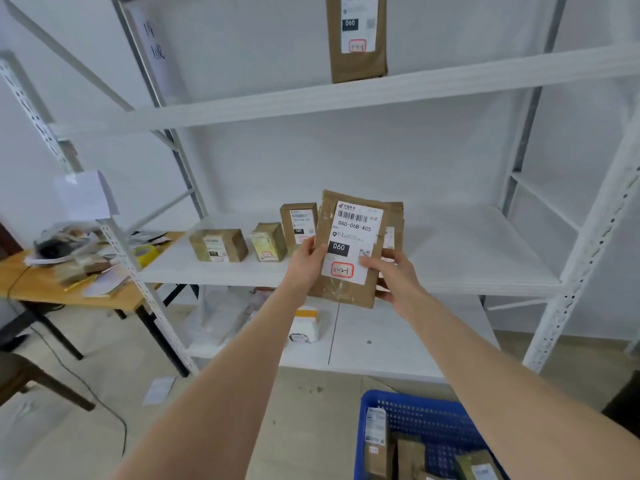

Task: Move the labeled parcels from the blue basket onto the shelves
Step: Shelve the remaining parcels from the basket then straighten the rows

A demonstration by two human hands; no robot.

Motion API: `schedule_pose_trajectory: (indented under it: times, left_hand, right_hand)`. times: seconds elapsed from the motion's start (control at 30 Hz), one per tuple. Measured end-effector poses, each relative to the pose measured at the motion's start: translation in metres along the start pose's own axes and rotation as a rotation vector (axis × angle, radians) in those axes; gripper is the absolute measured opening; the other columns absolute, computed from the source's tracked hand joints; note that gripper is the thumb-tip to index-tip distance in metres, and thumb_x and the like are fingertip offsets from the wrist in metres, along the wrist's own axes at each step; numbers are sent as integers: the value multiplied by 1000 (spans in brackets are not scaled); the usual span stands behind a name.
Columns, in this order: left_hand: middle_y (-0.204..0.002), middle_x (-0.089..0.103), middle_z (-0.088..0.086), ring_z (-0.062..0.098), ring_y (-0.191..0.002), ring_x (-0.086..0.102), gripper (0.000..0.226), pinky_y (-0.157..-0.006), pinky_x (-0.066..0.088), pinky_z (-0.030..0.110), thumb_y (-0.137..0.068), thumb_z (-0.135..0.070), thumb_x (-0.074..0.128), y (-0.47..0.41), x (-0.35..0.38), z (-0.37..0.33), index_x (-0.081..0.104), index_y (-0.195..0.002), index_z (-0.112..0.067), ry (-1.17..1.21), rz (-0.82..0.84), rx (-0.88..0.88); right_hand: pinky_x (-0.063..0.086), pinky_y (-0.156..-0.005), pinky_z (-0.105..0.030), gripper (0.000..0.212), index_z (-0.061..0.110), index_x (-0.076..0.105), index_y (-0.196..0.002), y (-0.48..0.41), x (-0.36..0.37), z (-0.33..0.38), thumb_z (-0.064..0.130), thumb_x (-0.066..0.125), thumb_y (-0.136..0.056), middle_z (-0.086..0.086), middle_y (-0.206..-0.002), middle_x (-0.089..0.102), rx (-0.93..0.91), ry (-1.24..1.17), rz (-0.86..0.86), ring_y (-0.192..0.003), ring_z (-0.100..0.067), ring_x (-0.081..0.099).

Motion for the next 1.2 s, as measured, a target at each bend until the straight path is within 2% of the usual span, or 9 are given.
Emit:
schedule_pose_trajectory:
  times: [0.1, 0.27, 0.53, 0.63, 0.7, 0.8, 0.93, 1.07, 1.2]
  left_hand:
    - [-110, 64, -1, 15, -93, 61, 25, -74, 50, 26, -100, -17, 40, -11, -41, -4, 55, -119, -16, 12, -15, 52]
    - [-112, 66, 4, 19, -94, 63, 26, -88, 52, 39, -100, -18, 40, -30, -94, 0, 58, -118, -13, 39, -47, 41]
    - [-120, 64, 9, 24, -104, 63, 31, -88, 51, 36, -101, -15, 39, -60, -144, 29, 56, -125, -4, 10, -93, -6]
    - [-118, 65, 7, 23, -103, 63, 31, -81, 52, 31, -101, -13, 38, -67, -158, 39, 57, -124, -5, -8, -104, -27]
    - [-115, 66, 7, 23, -101, 63, 28, -83, 52, 33, -100, -12, 38, -73, -170, 43, 59, -119, -9, -26, -123, -34]
    - [-111, 68, 7, 26, -103, 64, 25, -89, 50, 39, -99, -13, 39, -83, -189, 52, 61, -110, -16, -73, -159, -59]
    - [-105, 69, 8, 27, -99, 65, 23, -86, 52, 41, -99, -15, 40, -99, -213, 59, 62, -105, -14, -104, -209, -86]
    - [-100, 67, 4, 21, -90, 64, 24, -70, 51, 29, -100, -11, 36, -116, -236, 59, 60, -103, -16, -52, -195, -71]
    - [-99, 66, 5, 20, -86, 63, 24, -74, 51, 31, -100, -10, 35, -143, -262, 63, 59, -100, -15, -30, -204, -75]
  right_hand:
    - [54, -83, -41, 51, 17, 48, -119, -5, 44, 2, 10, 75, -77, -3, -94, 69, -26, -5, 3, -92, -24, 66]
    - [55, -84, -44, 51, 19, 46, -116, -20, 100, 5, 11, 76, -75, -7, -101, 70, -48, 57, 5, -94, -23, 67]
    - [55, -84, -44, 51, 18, 46, -117, -60, 154, -18, 8, 76, -76, -8, -101, 70, 0, 111, 66, -94, -23, 67]
    - [55, -86, -47, 53, 17, 48, -118, -74, 171, -25, 7, 76, -75, -8, -102, 70, 23, 126, 94, -94, -24, 67]
    - [55, -84, -46, 54, 15, 48, -119, -84, 185, -29, 6, 76, -74, -9, -102, 69, 36, 145, 115, -93, -24, 67]
    - [56, -72, -38, 52, 14, 47, -119, -95, 205, -30, 4, 73, -75, -9, -100, 69, 47, 169, 147, -89, -22, 67]
    - [55, -67, -34, 46, 16, 47, -116, -107, 232, -31, 3, 70, -78, -7, -93, 68, 58, 183, 192, -80, -19, 65]
    - [55, -68, -35, 49, 14, 47, -118, -123, 259, -31, 5, 72, -76, -7, -96, 70, 39, 205, 204, -84, -20, 67]
    - [55, -72, -36, 44, 17, 48, -111, -139, 289, -31, 5, 73, -76, -5, -93, 69, 27, 206, 188, -83, -20, 66]
Point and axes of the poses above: each hand's wrist, its own y-axis away from the middle knuckle, its own x-axis out of the palm, z = x × y, the point moved 2 cm from there along -y, towards the middle knuckle
